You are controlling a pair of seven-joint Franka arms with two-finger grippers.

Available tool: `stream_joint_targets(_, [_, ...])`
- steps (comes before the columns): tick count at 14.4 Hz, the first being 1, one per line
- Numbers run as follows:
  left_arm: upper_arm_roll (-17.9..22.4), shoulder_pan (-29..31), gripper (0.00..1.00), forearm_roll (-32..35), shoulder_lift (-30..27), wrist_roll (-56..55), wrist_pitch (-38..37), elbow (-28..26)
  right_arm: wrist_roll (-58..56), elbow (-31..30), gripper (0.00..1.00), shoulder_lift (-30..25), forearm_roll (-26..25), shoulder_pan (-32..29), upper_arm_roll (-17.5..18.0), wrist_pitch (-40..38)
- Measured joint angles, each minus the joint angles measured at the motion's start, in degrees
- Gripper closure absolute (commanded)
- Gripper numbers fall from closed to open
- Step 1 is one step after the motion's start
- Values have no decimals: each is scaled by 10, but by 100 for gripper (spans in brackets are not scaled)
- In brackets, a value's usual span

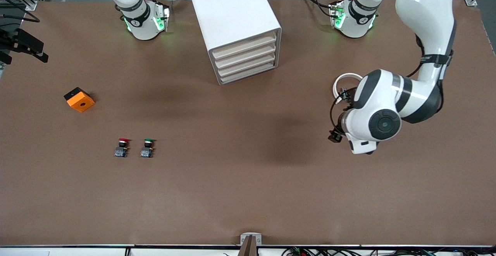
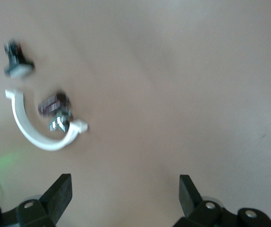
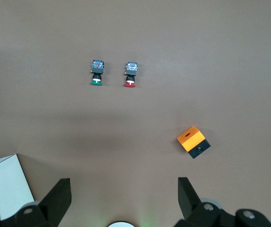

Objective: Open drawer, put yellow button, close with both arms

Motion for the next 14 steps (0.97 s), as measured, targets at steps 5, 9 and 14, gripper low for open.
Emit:
stream_joint_targets(5, [1,67,0,14,-43,218,-1,19,0,-11,0,-11,2,0,-4,7])
stream_joint_targets(9, [1,113,0,14,-95,352,-4,25,13,-15,0,-15,8,0,-10,7])
stream_joint_targets(14, [1,142,0,7,-172,480,-29,25,34,-18,0,-19,20,0,-19,7])
